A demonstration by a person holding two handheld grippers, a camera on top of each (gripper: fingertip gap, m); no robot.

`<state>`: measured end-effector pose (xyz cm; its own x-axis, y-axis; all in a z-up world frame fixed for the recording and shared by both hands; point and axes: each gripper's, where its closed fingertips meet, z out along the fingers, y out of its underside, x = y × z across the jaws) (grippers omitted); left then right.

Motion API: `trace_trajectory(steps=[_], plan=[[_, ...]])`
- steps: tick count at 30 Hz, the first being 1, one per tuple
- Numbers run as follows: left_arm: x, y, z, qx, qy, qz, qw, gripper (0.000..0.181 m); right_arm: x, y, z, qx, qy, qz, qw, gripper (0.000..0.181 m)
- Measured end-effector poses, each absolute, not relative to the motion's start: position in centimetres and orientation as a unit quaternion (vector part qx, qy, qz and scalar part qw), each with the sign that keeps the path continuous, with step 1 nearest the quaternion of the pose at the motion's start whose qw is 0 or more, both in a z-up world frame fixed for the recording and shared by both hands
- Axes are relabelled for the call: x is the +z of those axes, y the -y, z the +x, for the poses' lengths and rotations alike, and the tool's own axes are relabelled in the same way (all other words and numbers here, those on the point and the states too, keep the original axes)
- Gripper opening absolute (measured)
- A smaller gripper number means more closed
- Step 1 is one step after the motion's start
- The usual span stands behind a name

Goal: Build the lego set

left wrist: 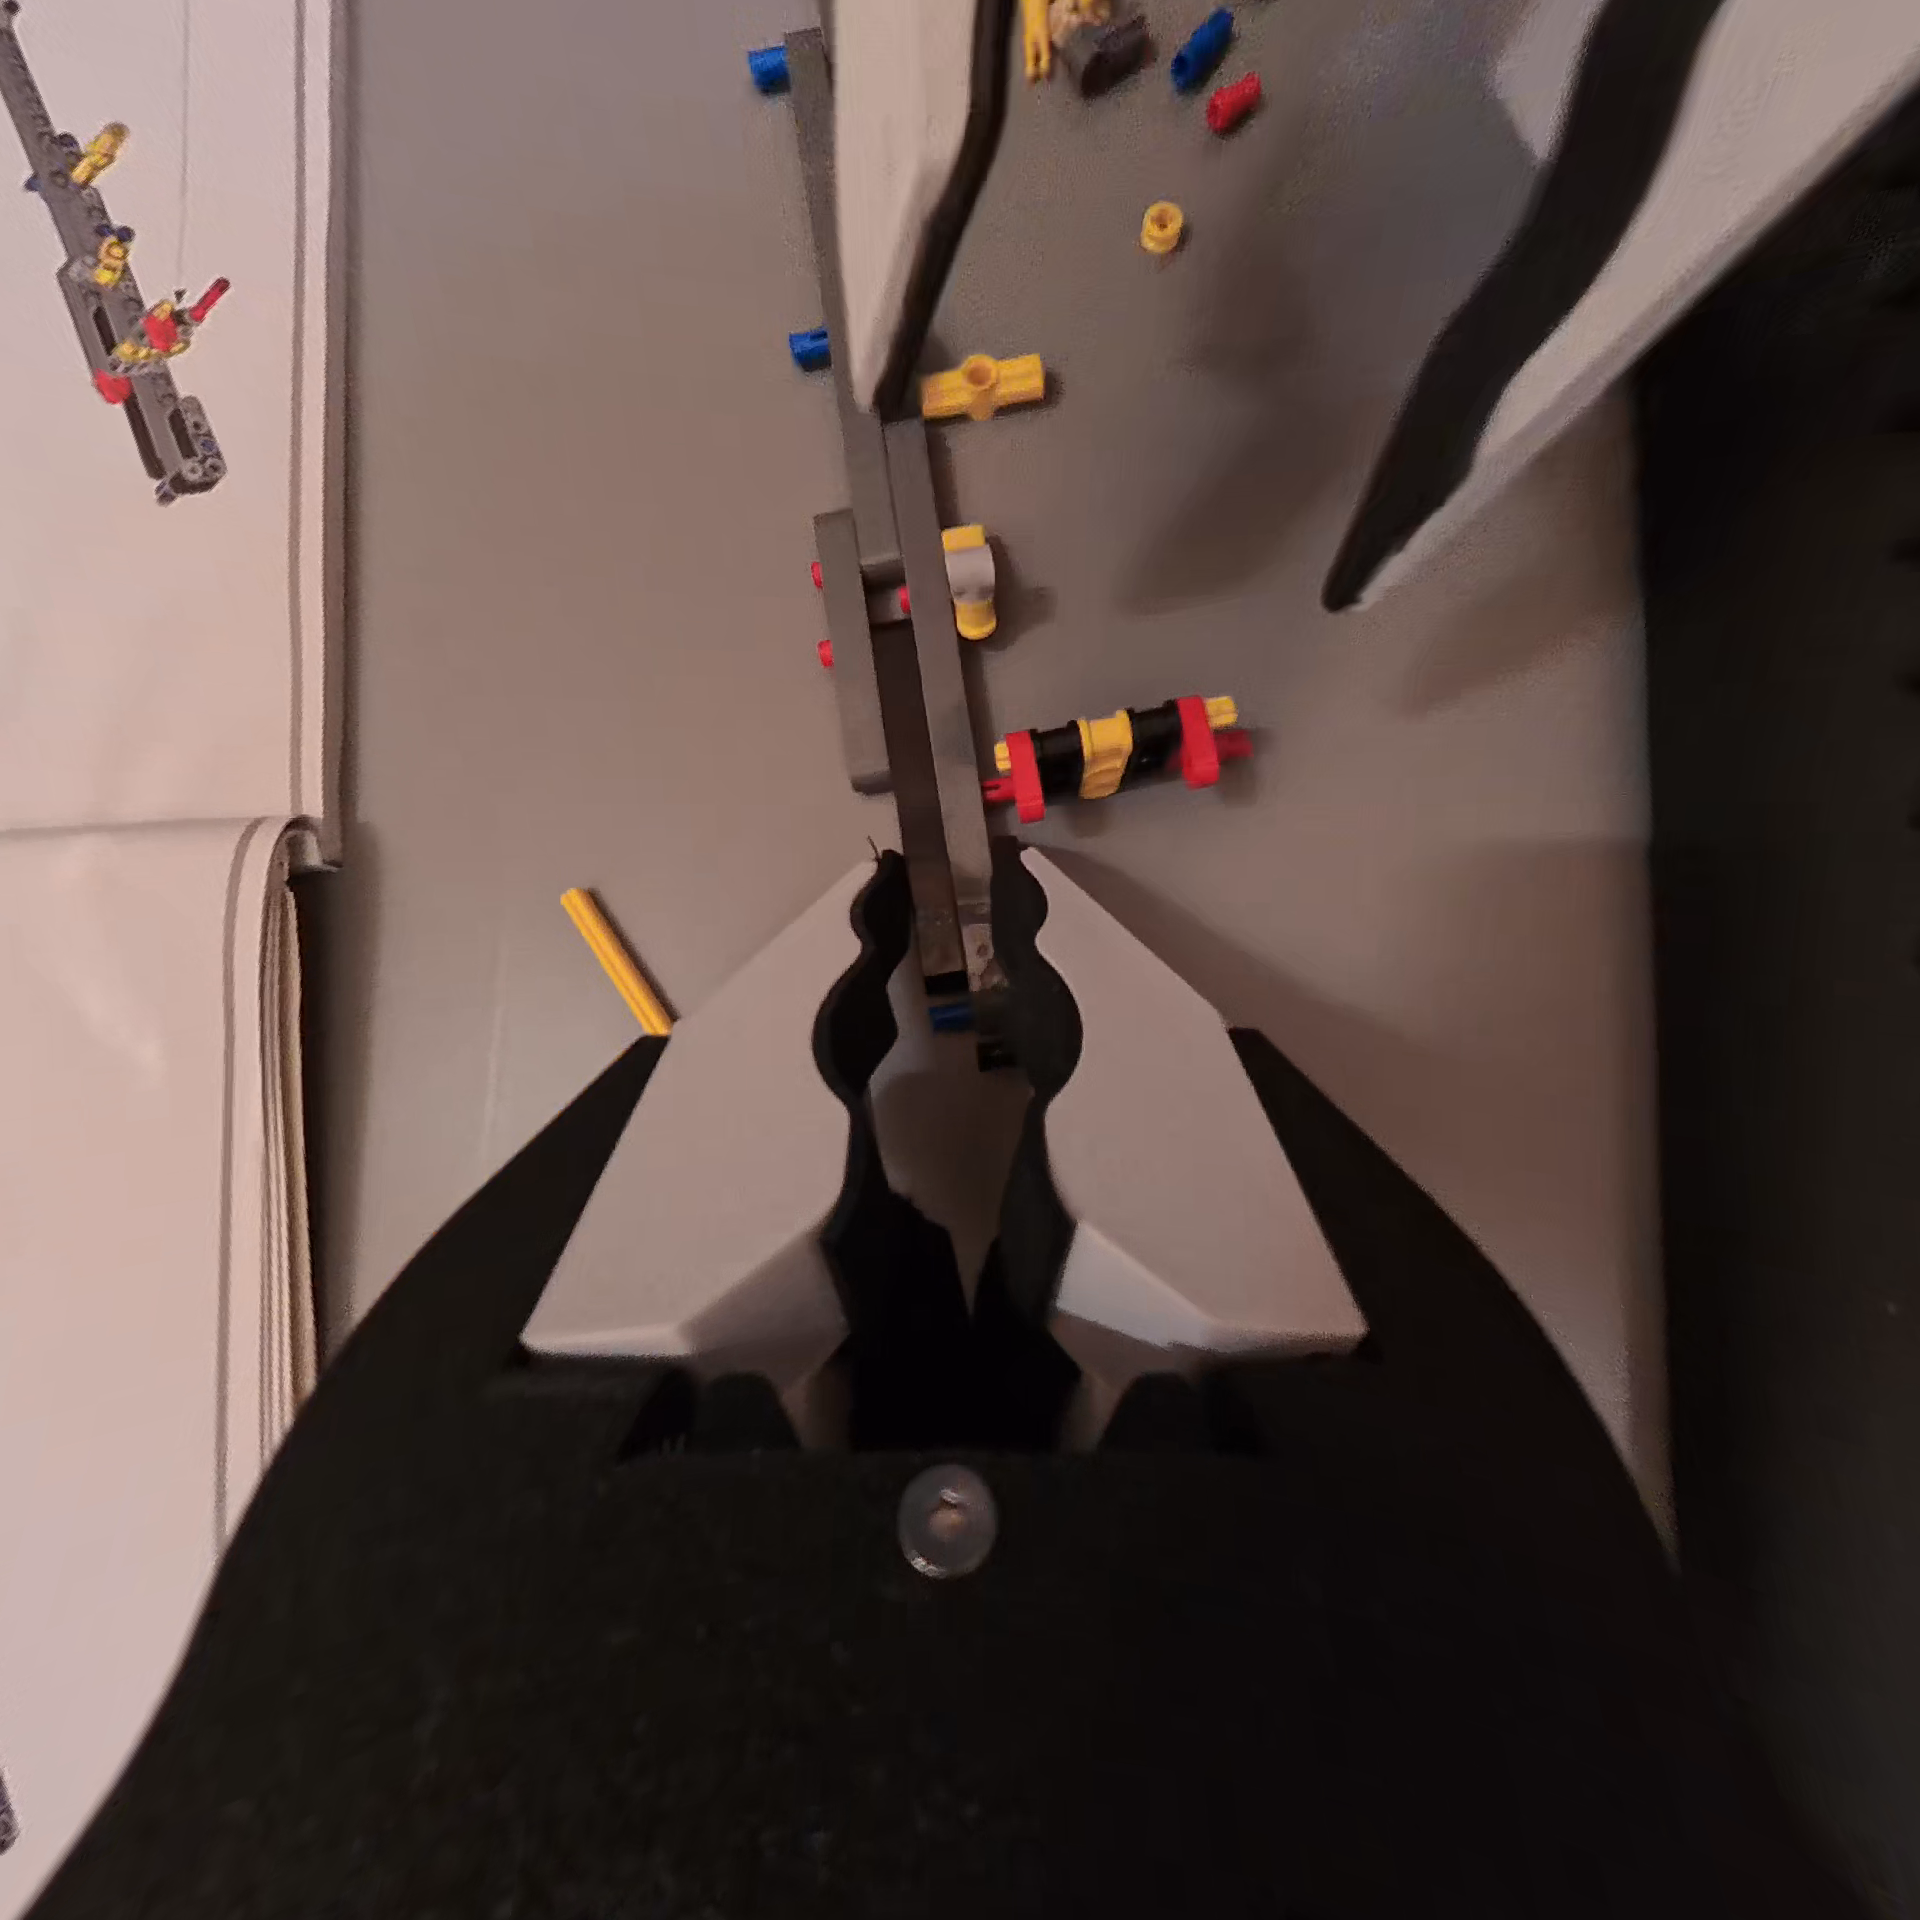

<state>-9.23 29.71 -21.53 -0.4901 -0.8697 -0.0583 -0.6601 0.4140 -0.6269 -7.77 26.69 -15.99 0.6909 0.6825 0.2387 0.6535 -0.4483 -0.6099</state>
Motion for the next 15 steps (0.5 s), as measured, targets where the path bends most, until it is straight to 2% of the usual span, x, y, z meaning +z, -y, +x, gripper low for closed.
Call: trace_trajectory(steps=[2,4,6,11,12,15], plan=[[-21.5,-29.6,-9.2,-0.283,-0.818,-0.462,0.192,0.014,-17.2,-27.0,-8.3,0.064,0.446,-0.833,0.320,0.058],[-21.5,-29.6,-9.2,-0.297,-0.811,-0.468,0.188,0.015,-19.2,-26.7,-8.5,0.111,0.475,-0.828,0.277,0.070],[-21.5,-29.6,-9.2,-0.300,-0.808,-0.472,0.187,0.015,-20.4,-27.2,-8.1,0.102,0.491,-0.822,0.270,0.076],[-21.5,-29.6,-9.2,-0.296,-0.804,-0.477,0.194,0.015,-21.1,-27.5,-8.8,0.124,0.505,-0.809,0.273,0.067],[-21.5,-29.5,-9.2,-0.297,-0.803,-0.479,0.193,0.015,-20.9,-27.7,-8.5,0.117,0.504,-0.809,0.278,0.053],[-21.5,-29.5,-9.3,-0.299,-0.801,-0.480,0.194,0.015,-20.6,-27.9,-8.0,0.110,0.501,-0.808,0.291,0.051]])
